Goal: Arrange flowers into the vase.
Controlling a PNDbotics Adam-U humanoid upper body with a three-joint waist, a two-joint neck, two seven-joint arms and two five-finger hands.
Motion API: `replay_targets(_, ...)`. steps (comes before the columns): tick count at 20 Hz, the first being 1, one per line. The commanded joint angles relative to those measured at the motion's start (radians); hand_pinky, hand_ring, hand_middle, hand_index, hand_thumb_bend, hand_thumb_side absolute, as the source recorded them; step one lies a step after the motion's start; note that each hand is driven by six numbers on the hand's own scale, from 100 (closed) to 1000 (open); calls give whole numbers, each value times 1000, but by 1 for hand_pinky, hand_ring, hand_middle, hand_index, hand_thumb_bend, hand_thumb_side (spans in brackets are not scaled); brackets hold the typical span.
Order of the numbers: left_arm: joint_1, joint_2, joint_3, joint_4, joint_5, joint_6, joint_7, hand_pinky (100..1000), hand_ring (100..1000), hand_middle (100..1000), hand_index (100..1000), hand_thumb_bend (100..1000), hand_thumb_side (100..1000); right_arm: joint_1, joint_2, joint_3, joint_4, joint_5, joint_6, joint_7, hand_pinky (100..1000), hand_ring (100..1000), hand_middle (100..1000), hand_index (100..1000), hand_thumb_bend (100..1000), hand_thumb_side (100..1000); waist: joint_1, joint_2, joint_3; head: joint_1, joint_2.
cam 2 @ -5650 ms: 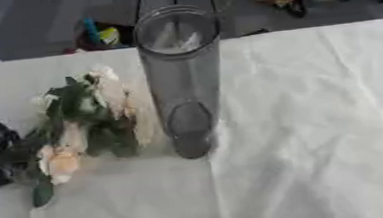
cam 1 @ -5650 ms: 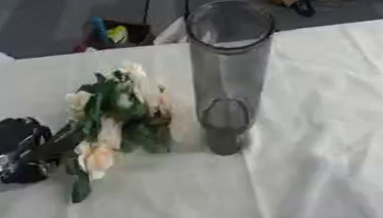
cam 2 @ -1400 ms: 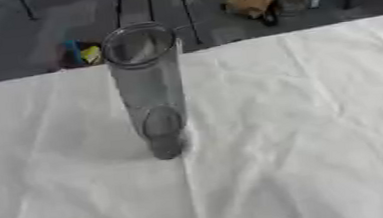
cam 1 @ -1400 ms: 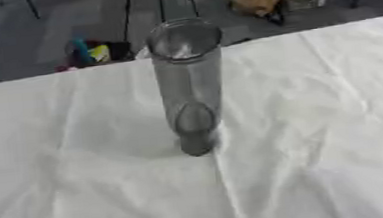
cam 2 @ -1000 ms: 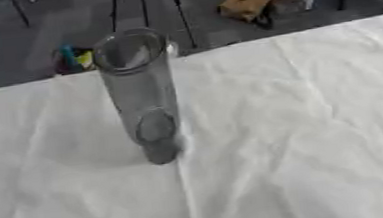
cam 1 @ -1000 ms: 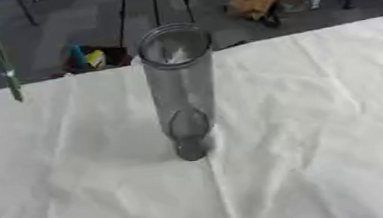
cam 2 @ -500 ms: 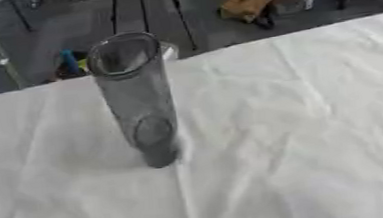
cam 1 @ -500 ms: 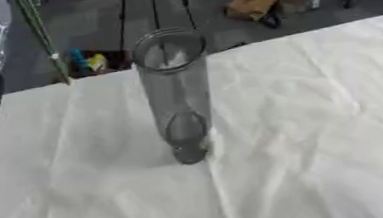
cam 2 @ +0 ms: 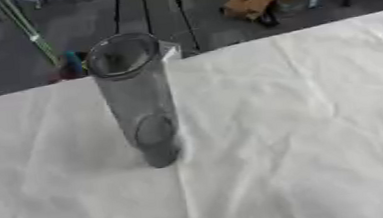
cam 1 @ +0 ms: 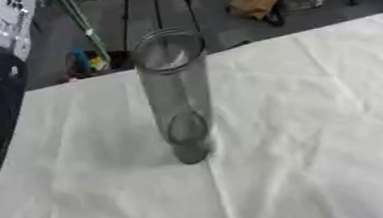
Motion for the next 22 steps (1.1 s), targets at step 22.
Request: replay_targets(22, -44, -9, -9, -85, 34, -52, 21, 100, 100, 100, 112, 102, 763, -33, -11, 11, -14, -30, 18, 45, 731, 816, 706, 903, 100, 1000, 27, -8, -29, 21, -23)
